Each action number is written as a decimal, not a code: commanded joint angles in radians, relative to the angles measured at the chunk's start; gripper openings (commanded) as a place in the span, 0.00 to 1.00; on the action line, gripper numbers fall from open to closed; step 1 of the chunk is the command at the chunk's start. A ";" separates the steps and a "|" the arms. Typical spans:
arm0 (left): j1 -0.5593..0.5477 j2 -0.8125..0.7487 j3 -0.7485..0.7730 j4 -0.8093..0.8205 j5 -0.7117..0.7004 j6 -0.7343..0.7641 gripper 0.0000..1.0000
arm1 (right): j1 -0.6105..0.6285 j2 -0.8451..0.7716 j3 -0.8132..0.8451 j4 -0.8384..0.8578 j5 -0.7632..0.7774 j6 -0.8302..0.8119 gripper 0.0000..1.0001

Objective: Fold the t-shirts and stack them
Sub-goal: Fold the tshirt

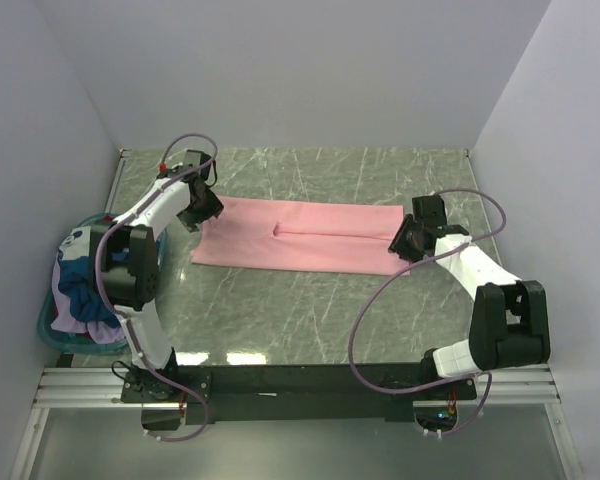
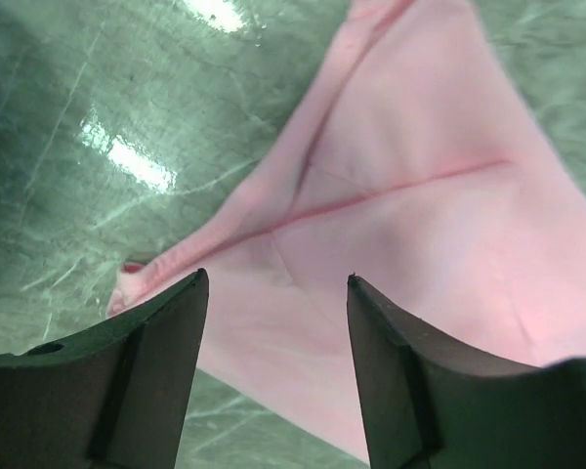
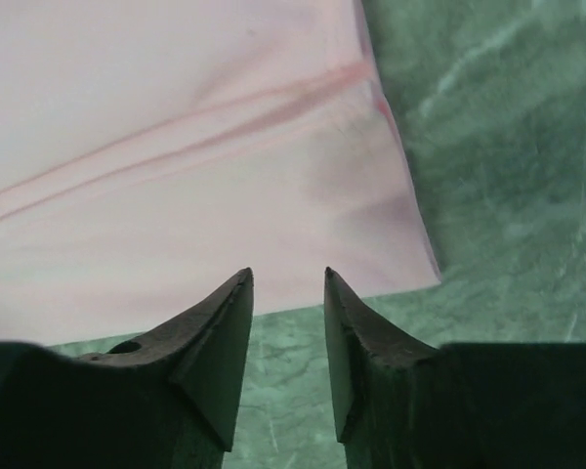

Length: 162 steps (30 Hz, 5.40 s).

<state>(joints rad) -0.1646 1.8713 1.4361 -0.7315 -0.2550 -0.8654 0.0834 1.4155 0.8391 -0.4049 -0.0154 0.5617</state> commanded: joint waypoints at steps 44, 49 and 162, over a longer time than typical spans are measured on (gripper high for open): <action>-0.273 0.060 0.139 -0.060 -0.056 -0.034 0.56 | 0.130 0.174 0.130 -0.051 0.134 -0.149 0.53; -0.273 0.163 0.193 -0.075 -0.067 -0.026 0.57 | 0.173 0.255 0.170 -0.121 0.129 -0.172 0.54; -0.315 -0.126 0.240 -0.037 -0.040 0.063 0.99 | 0.598 0.053 0.100 -0.293 -0.159 -0.008 0.60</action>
<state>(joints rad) -0.4610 1.9079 1.8221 -0.6525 -0.2749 -0.6903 0.6994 1.5169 0.9920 -0.7471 -0.1715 0.5022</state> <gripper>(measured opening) 0.994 0.608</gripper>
